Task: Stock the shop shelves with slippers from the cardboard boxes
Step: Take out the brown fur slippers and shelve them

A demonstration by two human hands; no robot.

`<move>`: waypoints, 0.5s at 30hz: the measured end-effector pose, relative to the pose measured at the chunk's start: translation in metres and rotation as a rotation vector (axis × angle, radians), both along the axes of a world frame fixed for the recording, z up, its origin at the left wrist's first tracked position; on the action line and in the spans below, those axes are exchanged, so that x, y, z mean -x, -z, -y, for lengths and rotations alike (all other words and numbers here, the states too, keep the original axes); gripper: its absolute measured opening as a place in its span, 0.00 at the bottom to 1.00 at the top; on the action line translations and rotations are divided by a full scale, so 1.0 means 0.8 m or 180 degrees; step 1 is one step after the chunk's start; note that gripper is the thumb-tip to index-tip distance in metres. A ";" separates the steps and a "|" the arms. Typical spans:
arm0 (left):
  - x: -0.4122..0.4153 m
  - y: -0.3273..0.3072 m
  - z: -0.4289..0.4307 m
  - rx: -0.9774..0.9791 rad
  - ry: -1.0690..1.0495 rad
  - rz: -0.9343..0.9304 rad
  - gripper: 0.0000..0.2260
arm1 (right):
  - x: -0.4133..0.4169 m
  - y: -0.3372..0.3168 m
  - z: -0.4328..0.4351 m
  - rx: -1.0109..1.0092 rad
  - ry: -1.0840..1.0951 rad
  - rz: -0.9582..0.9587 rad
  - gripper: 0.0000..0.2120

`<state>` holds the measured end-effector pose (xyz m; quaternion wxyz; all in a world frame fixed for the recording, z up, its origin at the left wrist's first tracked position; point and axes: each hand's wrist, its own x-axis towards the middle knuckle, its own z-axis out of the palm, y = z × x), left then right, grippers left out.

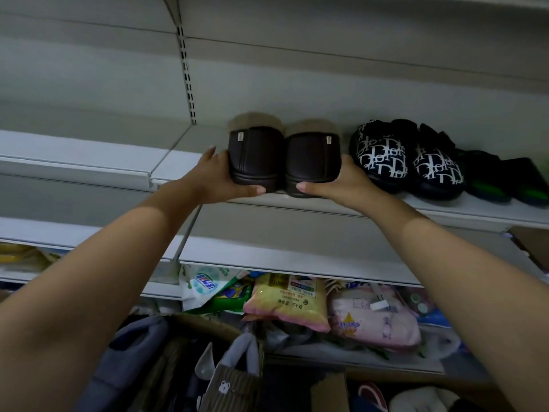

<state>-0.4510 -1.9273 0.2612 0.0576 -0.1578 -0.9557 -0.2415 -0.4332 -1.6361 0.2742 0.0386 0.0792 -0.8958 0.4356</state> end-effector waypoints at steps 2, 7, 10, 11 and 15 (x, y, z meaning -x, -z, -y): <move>0.010 0.004 0.005 -0.0150 -0.0034 0.0076 0.44 | -0.001 0.002 -0.005 0.0092 -0.0019 0.0031 0.35; 0.016 0.026 0.014 -0.0357 -0.0121 0.0015 0.43 | 0.004 0.036 -0.013 -0.0140 0.0053 -0.0027 0.53; 0.017 0.032 0.014 -0.0324 -0.0080 -0.0141 0.42 | 0.010 0.049 -0.009 -0.0139 0.0231 0.0006 0.61; 0.019 0.034 0.015 -0.0365 -0.0077 -0.0152 0.41 | 0.012 0.049 -0.007 -0.0122 0.0245 0.0003 0.62; 0.028 0.033 0.014 -0.0392 -0.0108 -0.0196 0.38 | 0.028 0.045 -0.002 -0.0065 0.0218 -0.0045 0.56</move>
